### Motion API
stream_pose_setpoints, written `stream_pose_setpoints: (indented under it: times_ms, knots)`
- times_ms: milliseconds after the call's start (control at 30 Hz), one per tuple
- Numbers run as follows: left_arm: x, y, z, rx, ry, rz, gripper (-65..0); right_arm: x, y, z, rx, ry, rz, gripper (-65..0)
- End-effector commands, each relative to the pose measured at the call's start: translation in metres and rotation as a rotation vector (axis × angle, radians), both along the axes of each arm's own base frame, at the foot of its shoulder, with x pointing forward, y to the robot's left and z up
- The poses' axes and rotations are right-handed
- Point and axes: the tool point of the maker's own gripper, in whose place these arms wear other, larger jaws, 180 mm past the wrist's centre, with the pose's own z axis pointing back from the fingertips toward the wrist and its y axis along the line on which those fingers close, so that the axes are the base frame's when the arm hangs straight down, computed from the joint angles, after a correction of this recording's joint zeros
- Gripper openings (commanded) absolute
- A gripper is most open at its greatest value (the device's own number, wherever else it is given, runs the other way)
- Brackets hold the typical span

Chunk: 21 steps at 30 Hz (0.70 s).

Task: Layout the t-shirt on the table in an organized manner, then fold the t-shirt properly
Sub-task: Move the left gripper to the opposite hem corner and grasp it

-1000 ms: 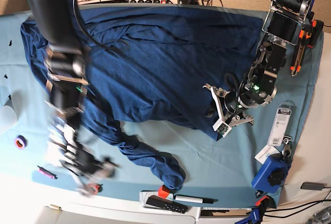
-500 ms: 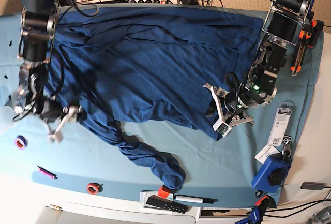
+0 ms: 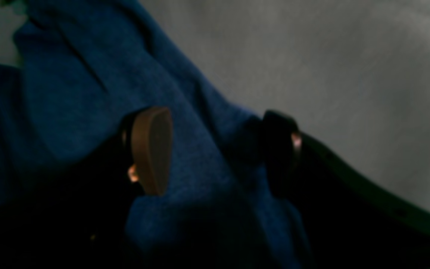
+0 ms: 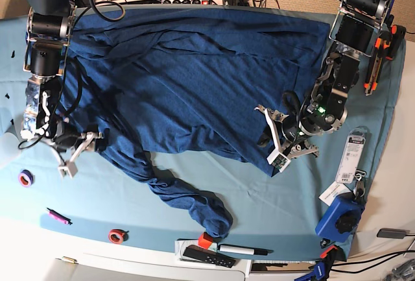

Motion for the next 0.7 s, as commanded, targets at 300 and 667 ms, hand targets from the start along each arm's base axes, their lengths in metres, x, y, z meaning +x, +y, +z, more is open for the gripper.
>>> stream_pose_setpoints:
  times_ms: [300, 667]
  knots:
    - [0.011, -0.004, 0.020, -0.046, -0.050, 0.001, -44.6, 0.015, 0.011, 0.004, 0.060, -0.053, -0.017, -46.7]
    - [0.033, 0.030, 0.033, -0.036, -0.116, 0.180, -44.5, 0.026, -0.029, 0.009, -0.120, -0.084, -0.148, -65.0]
